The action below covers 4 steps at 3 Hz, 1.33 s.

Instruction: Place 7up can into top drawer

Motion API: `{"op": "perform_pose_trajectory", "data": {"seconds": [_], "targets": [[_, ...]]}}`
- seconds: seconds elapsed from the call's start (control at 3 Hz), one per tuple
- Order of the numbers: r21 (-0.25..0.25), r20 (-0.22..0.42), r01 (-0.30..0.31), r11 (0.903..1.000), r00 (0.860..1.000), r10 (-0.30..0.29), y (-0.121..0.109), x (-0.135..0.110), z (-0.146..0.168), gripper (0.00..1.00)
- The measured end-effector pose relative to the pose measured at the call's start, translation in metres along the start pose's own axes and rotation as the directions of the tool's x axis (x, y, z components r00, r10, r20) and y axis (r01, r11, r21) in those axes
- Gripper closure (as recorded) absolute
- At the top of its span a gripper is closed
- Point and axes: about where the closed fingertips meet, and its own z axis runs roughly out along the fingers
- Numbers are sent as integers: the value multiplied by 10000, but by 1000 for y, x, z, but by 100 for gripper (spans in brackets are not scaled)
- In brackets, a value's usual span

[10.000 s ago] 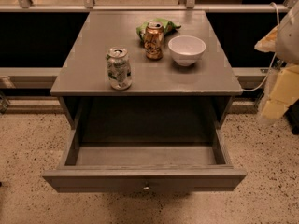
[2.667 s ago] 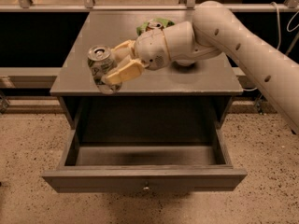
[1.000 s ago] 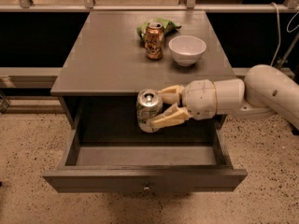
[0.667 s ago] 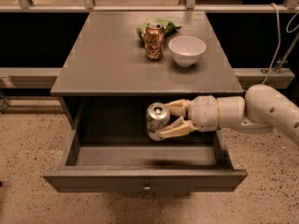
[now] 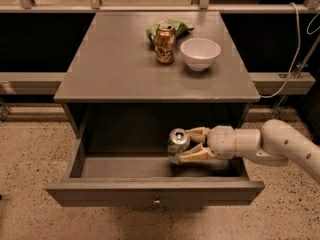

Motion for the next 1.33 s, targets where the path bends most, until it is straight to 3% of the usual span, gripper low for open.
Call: {"op": "perform_pose_trajectory", "data": {"seconds": [0.33,1.0,1.33], "targets": [[650,335,-694,9955,9972,673,9,53,-7,81],[672,435,-834,9942,9958,806,12,63,-4,34],[608,436,-815,9948,9959,789,13,61,-1,5]]}}
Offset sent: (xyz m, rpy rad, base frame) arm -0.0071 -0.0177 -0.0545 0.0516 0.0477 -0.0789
